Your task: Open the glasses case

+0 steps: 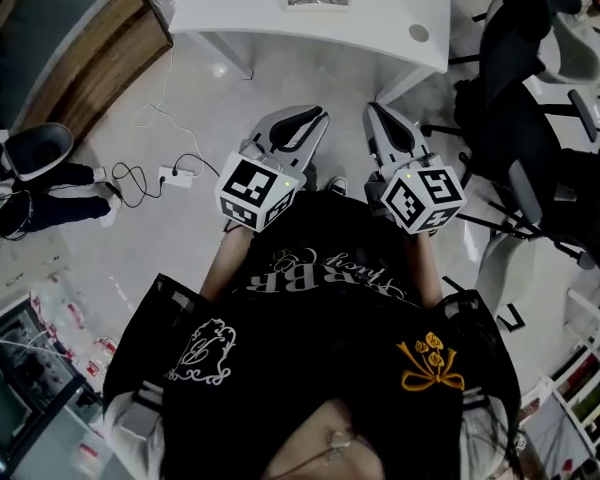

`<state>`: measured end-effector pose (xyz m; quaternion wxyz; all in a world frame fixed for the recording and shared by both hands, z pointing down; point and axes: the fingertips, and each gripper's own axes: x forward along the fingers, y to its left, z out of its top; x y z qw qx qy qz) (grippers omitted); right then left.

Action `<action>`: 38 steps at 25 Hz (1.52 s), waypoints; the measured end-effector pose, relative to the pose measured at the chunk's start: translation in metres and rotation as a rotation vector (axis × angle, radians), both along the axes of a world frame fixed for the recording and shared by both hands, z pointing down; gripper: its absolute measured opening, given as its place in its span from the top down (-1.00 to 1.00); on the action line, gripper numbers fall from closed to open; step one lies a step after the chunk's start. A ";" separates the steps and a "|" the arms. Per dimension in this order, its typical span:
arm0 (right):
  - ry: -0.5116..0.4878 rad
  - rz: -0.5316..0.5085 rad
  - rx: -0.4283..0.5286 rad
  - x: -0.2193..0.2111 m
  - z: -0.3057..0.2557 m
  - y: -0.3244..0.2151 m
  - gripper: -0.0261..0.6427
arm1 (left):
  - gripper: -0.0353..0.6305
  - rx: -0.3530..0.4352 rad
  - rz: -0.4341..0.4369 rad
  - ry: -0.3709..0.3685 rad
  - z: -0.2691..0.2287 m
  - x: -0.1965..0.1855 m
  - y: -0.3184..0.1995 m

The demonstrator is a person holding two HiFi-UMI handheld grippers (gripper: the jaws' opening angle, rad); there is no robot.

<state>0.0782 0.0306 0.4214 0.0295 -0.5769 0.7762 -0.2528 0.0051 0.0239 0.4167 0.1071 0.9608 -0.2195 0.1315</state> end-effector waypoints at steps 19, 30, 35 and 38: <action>0.111 -0.066 0.007 -0.009 -0.005 0.037 0.88 | 0.77 0.043 0.033 0.002 -0.007 0.014 0.047; 0.136 -0.073 -0.003 -0.013 -0.002 0.047 0.88 | 0.77 0.044 0.032 0.007 -0.006 0.011 0.057; 0.141 -0.078 -0.003 -0.013 -0.001 0.047 0.88 | 0.77 0.045 0.025 0.008 -0.005 0.009 0.058; 0.147 -0.083 -0.002 -0.015 -0.001 0.049 0.88 | 0.77 0.046 0.021 0.008 -0.005 0.008 0.060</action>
